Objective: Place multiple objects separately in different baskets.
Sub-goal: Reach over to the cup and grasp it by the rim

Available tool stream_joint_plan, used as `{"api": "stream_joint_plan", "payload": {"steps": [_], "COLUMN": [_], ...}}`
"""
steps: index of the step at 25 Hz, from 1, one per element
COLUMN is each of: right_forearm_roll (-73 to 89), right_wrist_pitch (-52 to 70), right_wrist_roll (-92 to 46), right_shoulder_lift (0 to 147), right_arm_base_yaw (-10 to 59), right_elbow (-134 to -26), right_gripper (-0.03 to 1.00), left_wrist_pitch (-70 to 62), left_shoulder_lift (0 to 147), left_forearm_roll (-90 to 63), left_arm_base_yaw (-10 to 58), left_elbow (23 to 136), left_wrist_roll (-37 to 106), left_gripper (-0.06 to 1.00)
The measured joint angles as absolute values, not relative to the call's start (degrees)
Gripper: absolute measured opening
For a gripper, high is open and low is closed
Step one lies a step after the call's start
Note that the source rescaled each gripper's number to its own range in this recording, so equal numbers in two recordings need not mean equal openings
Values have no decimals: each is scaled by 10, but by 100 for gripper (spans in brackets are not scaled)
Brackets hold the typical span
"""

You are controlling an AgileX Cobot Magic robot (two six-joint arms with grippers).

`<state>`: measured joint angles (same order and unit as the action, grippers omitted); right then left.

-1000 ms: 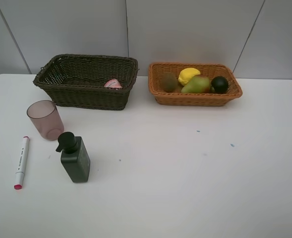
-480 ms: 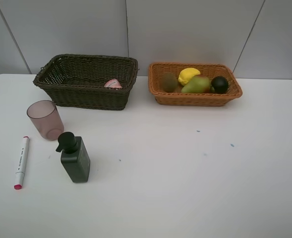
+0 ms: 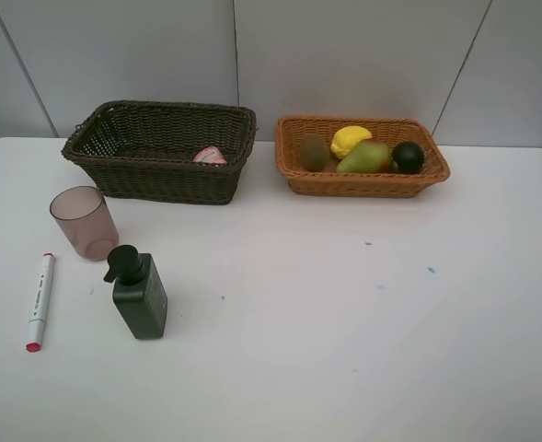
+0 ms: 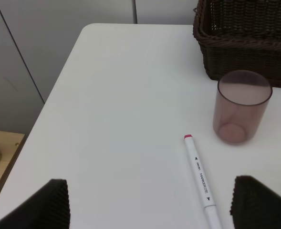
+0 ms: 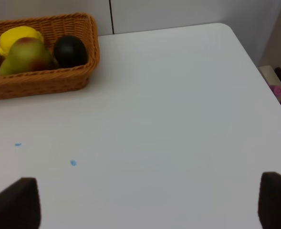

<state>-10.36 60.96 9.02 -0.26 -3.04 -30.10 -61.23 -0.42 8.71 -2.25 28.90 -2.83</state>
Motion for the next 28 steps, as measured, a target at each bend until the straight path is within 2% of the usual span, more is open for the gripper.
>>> {"api": "stream_joint_plan", "payload": {"steps": [6,9,19,28], "right_forearm_roll": [-104,-104,-104,-104], "right_wrist_pitch": [610,610,610,610], "right_wrist_roll": [90,90,90,90], "right_shoulder_lift": [-3,-3,-3,-3], "right_arm_base_yaw": [-30,-30,-30,-30], "right_elbow": [-301,-301,-301,-301], "right_gripper": [100,100,100,100], "left_wrist_pitch": [-593,-564,-555,-491], "left_shoulder_lift": [-3,39,419,650], "left_forearm_roll": [87,87,65,28], "left_arm_base_yaw": [-22,-22,-22,-22], "left_elbow": [300,359,584,613], "left_wrist_roll": [-28,-28,-28,-28], "left_gripper": [89,89,89,89]}}
